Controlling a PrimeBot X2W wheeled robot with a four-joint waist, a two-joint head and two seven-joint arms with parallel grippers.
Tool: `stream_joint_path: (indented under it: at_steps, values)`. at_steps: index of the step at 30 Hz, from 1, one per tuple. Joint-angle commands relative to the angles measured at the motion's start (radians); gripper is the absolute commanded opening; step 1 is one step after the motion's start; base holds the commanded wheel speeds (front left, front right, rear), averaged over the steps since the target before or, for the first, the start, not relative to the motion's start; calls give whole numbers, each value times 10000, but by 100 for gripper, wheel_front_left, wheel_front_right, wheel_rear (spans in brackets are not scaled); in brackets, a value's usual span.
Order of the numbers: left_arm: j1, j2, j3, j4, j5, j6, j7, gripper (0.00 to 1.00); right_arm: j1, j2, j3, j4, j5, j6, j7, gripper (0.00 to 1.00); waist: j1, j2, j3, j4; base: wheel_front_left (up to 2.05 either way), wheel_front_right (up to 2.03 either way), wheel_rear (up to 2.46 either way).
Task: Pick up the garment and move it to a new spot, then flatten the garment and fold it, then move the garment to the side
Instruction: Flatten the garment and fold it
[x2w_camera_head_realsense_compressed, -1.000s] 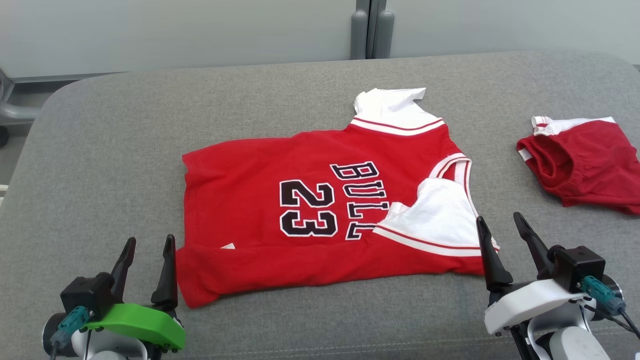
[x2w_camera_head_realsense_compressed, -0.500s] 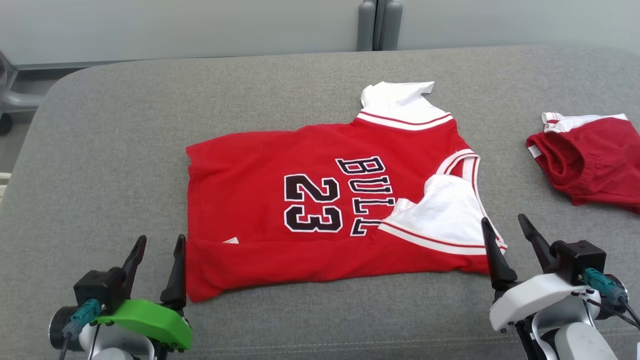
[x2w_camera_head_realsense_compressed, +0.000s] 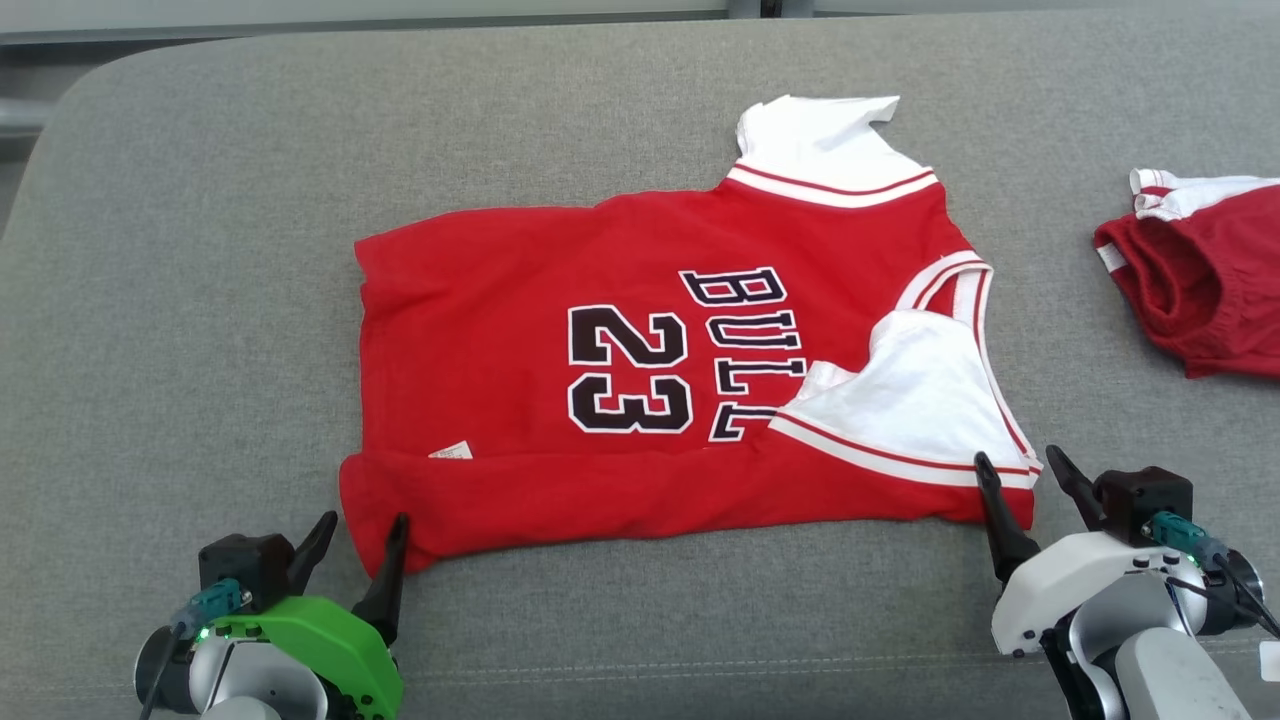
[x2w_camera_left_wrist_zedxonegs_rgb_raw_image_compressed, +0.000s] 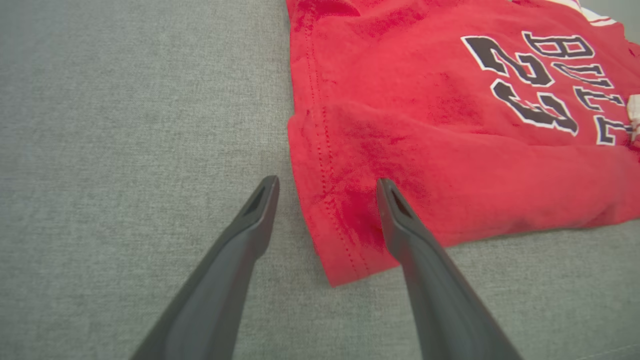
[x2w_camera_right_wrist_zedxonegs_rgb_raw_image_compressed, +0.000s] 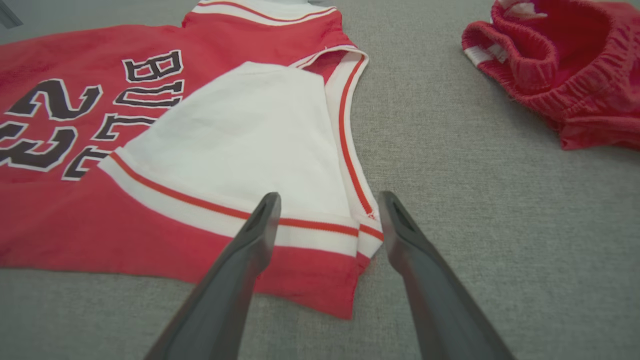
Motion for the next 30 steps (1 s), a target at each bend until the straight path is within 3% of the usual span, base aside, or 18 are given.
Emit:
stream_joint_path:
  at_steps: [1,16,17,18,19,20,30]
  values:
    - [-150,6,12,33,-31,-24,45,100,-140,-37,-45,52,-73,-2,60,100,0,0,201,-33,0,0,0]
    - [-512,-330,-243,883,-788,-462,1169,100,-552,228,-572,1072,-443,-11,953,100,0,0,674,-41,0,0,0]
    - [-509,-325,-285,907,-832,-494,1259,87,-581,266,-544,1111,-356,-11,993,100,0,0,660,-39,0,0,0]
    - [-497,-380,-287,881,-971,-560,1347,49,-585,283,-514,1176,-282,-11,1081,87,0,0,644,-34,0,0,0]
    - [-500,-403,-289,862,-996,-586,1396,21,-578,286,-491,1219,-240,-10,1137,37,0,0,619,-25,0,0,0]
    - [-501,-389,-299,843,-1010,-585,1457,0,-592,303,-450,1239,-158,-10,1197,1,0,0,598,-17,0,0,0]
    - [-174,-53,-79,-32,-1469,-428,1972,0,-38,339,-395,174,467,-10,1295,0,0,0,260,76,0,0,0]
